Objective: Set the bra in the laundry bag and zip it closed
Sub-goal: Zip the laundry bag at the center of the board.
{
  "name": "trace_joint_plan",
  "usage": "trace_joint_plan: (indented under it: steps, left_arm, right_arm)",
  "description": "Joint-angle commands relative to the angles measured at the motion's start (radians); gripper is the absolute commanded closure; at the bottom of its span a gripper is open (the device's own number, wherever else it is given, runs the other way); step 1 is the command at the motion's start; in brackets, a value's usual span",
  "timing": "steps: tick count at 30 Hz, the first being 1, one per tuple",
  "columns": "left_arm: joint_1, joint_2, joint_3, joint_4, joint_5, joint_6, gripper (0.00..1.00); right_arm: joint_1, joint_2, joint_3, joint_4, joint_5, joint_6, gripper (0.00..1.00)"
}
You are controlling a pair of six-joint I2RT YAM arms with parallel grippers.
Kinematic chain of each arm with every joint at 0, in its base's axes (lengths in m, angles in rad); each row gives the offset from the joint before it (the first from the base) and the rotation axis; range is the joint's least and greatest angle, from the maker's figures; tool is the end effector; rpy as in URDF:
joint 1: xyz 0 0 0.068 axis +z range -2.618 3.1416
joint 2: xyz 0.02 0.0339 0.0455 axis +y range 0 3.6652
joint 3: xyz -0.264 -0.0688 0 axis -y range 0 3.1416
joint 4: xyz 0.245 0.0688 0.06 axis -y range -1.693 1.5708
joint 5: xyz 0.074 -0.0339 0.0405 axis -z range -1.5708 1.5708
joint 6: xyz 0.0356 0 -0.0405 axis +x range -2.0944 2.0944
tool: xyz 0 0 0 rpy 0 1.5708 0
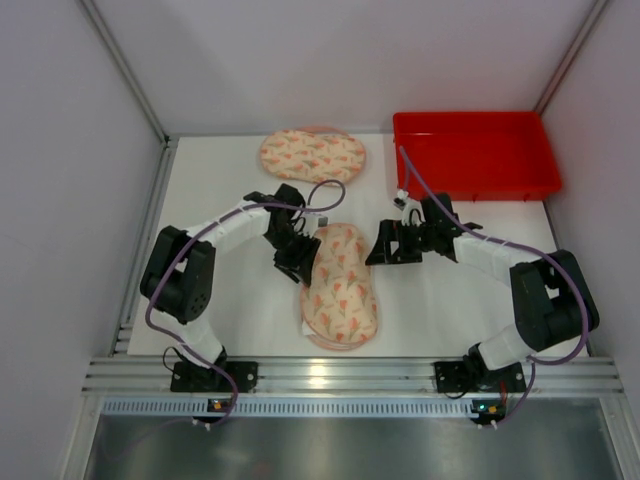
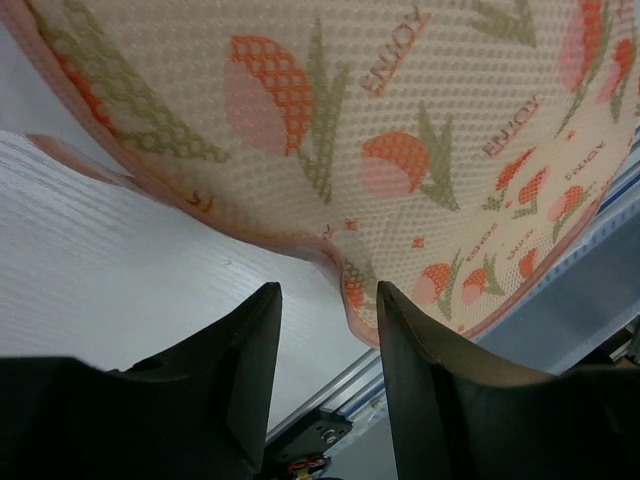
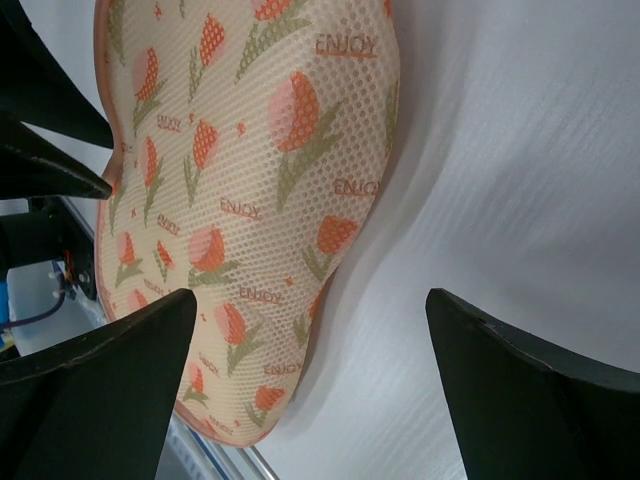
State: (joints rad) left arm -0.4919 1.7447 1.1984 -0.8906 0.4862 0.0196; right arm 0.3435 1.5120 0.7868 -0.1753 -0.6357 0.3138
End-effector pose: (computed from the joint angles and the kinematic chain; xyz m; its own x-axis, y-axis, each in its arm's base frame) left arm 0.2744 -0.1659 0.1930 -0.8641 0.4827 -0.1425 0.4896 0.7405 -0.4604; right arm 0.2673 0.1180 0.1790 -0.8927 -0.0555 -0.4473 -0.3603 0.6840 0.6343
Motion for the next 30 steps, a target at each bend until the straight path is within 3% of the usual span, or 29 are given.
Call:
trace_joint_plan:
  steps: [1,4,7,8,16,24,27,30]
  left_arm:
    - [0.003,0.018,0.040,0.009,-0.046,-0.015,0.53]
    - [0.004,0.044,0.030,0.010,-0.038,-0.004,0.65]
    - [0.013,0.078,0.023,0.010,-0.009,0.016,0.88]
    - [0.016,0.102,0.017,0.010,0.000,0.037,1.00]
    - [0.177,0.255,0.000,0.059,-0.058,0.029,1.00]
    - [0.187,0.286,0.030,0.094,-0.049,0.017,1.00]
    - [0.187,0.296,0.035,0.101,-0.054,0.005,1.00]
    - [0.187,0.300,0.036,0.110,-0.049,-0.004,1.00]
  right_arm:
    - [-0.009,-0.041,0.020,0.010,0.002,-0.022,0.01]
    - [-0.009,-0.041,0.009,0.013,0.001,-0.022,0.01]
    - [-0.011,-0.039,0.002,0.022,-0.002,-0.022,0.01]
    - [-0.011,-0.039,-0.006,0.026,-0.013,-0.018,0.01]
    - [-0.017,-0.019,-0.055,0.085,-0.117,0.033,0.01]
    - [0.008,0.028,-0.123,0.306,-0.237,0.209,0.14]
    - [0.060,0.072,-0.132,0.339,-0.223,0.222,0.15]
    - [0.112,0.132,-0.138,0.387,-0.217,0.231,0.10]
